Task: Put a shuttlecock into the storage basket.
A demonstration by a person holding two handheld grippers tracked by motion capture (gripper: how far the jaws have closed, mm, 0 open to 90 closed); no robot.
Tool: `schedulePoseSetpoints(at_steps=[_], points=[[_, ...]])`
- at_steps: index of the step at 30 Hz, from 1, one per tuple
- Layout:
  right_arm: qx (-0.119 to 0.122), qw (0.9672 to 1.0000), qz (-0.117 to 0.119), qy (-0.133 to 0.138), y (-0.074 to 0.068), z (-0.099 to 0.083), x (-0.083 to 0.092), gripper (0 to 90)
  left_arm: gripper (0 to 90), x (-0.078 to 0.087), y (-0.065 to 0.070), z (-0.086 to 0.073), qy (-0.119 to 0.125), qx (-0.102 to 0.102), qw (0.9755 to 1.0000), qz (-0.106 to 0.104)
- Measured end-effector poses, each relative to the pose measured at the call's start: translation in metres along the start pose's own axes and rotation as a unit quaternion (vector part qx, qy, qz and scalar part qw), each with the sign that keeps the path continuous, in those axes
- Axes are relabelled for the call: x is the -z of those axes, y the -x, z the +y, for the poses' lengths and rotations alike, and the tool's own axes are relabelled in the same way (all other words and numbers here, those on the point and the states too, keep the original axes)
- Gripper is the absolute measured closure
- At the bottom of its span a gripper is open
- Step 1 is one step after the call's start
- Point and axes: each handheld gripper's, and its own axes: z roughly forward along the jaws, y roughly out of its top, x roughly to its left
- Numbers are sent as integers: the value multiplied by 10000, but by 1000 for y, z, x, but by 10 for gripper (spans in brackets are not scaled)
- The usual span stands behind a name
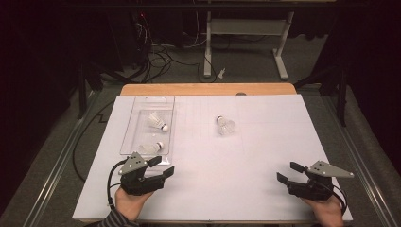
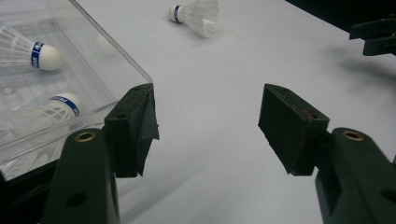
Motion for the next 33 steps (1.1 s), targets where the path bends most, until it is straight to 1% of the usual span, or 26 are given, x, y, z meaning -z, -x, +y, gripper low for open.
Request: schedulePoseSetpoints(at_steps=[2, 7, 12, 16, 24, 33], points=[[0, 10000, 2, -4, 0, 0, 0, 300, 385, -3, 1, 2, 11, 16, 10000, -2], [-11, 10000, -1, -2, 0, 0, 0, 300, 386, -13, 3, 9, -27, 0, 9999, -115], [-5, 10000, 9, -7, 0, 0, -1, 300, 386, -24, 5, 16, -54, -10, 9999, -162], [-6, 10000, 4, 0, 0, 0, 0, 300, 390, -31, 6, 21, -54, 23, 9998, -191], [-7, 10000, 15, -4, 0, 0, 0, 300, 397, -44, 7, 33, -68, 16, 9998, -212], [-10, 10000, 26, -9, 0, 0, -1, 300, 402, -58, 10, 44, -58, -34, 9998, -175]])
